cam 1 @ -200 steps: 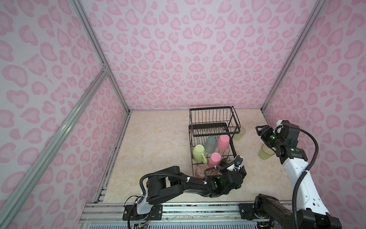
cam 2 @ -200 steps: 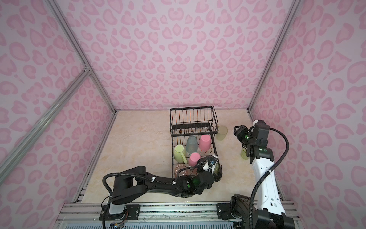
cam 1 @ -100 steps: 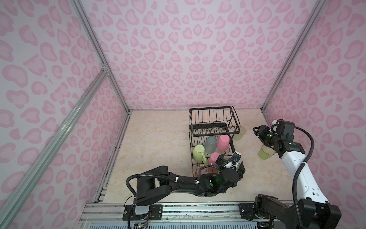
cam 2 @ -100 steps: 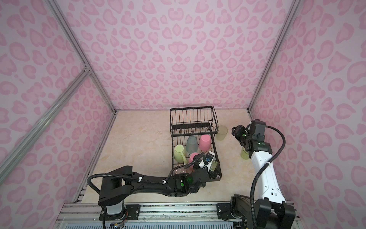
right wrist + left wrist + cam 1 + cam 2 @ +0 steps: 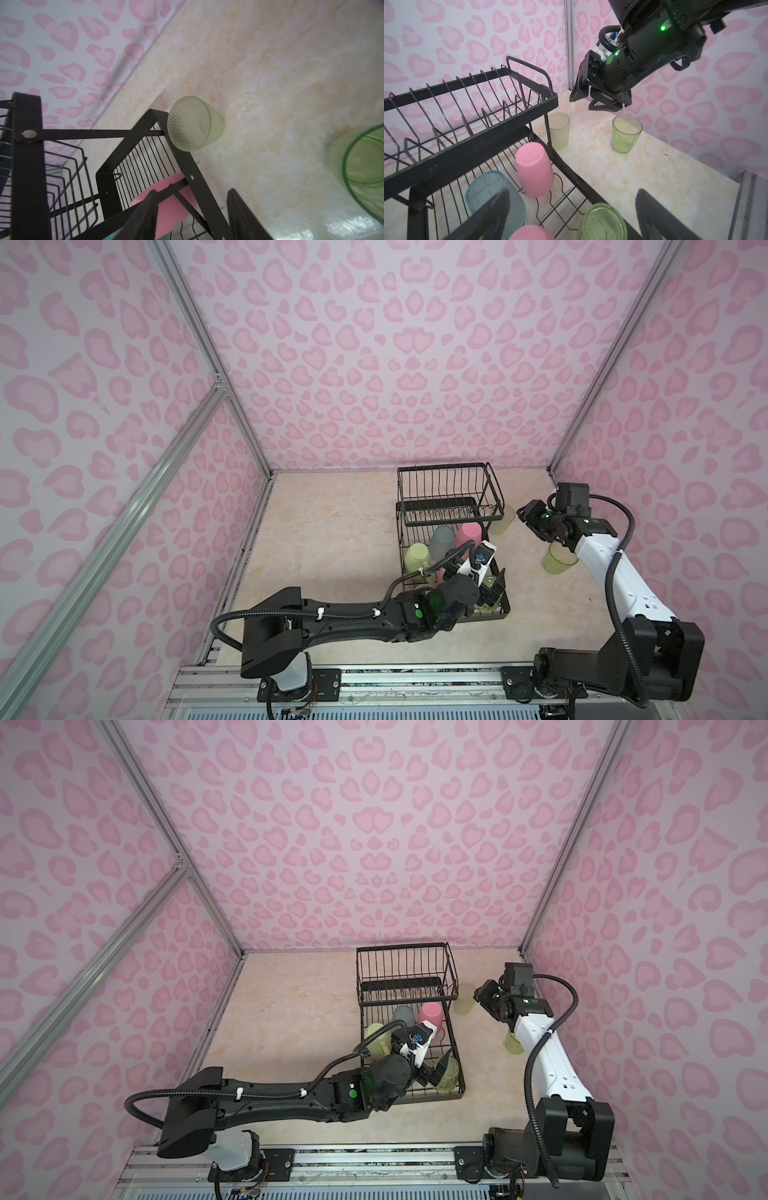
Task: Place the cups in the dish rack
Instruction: 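Grasp the textured pale-green cup with the right gripper while the left withdraws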
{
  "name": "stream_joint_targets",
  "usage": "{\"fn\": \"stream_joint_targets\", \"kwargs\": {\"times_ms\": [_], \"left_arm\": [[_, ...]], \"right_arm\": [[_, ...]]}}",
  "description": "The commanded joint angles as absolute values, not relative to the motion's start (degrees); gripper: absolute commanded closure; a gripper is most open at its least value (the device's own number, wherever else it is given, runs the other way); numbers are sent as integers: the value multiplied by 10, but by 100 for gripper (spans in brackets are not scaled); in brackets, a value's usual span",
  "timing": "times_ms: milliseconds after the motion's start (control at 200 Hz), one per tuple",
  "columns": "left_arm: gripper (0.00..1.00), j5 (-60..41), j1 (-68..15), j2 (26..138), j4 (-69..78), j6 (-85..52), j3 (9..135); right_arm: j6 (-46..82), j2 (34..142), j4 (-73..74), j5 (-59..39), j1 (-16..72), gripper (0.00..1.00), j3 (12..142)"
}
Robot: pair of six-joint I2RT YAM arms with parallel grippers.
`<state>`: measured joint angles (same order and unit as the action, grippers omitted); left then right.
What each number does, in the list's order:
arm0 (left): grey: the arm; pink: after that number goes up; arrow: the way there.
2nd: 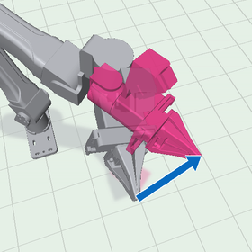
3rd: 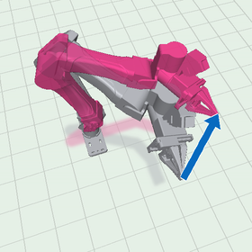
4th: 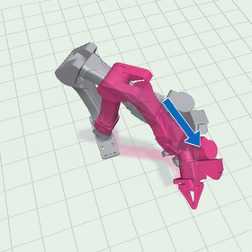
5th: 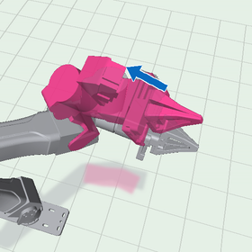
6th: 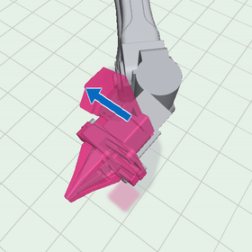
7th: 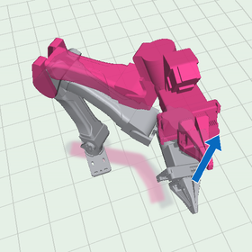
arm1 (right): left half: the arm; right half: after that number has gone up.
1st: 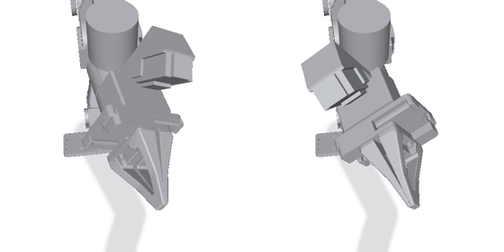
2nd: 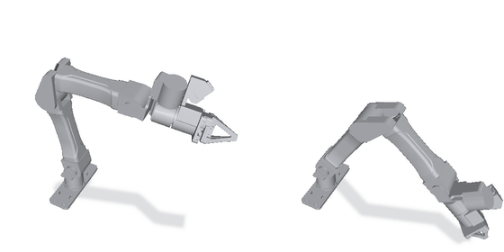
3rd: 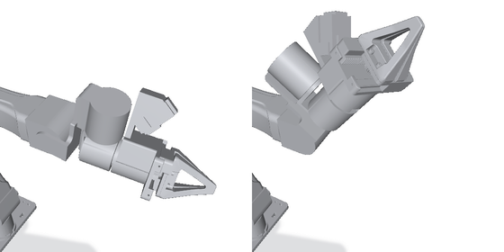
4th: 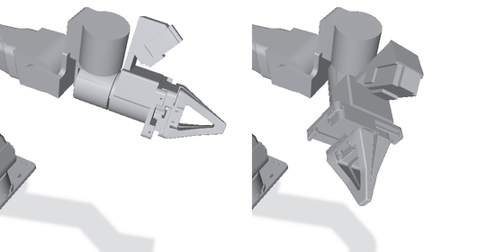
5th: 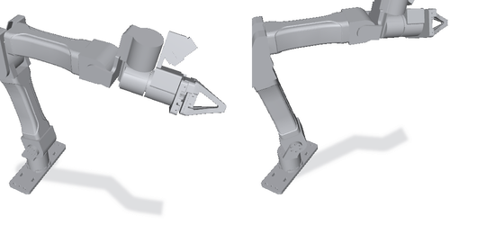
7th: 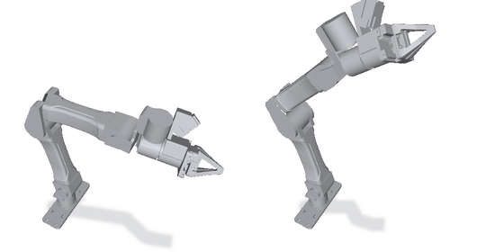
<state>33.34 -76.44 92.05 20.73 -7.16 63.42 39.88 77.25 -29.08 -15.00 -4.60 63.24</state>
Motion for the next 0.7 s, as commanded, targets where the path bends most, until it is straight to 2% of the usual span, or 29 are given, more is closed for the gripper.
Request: {"fn": "stream_joint_targets", "kwargs": {"times_ms": [0, 300, 695], "left_arm": [[4, 249, -750, 893, 144, -72, 638], [4, 89, -713, 834, 12, -22, 667], [4, 53, -672, 771, -41, -31, 657]], "right_arm": [[394, 795, -297, -130, -37, 48, 642], [391, 887, -315, -120, -30, 53, 686], [401, 995, -328, -106, -26, 61, 752]]}}
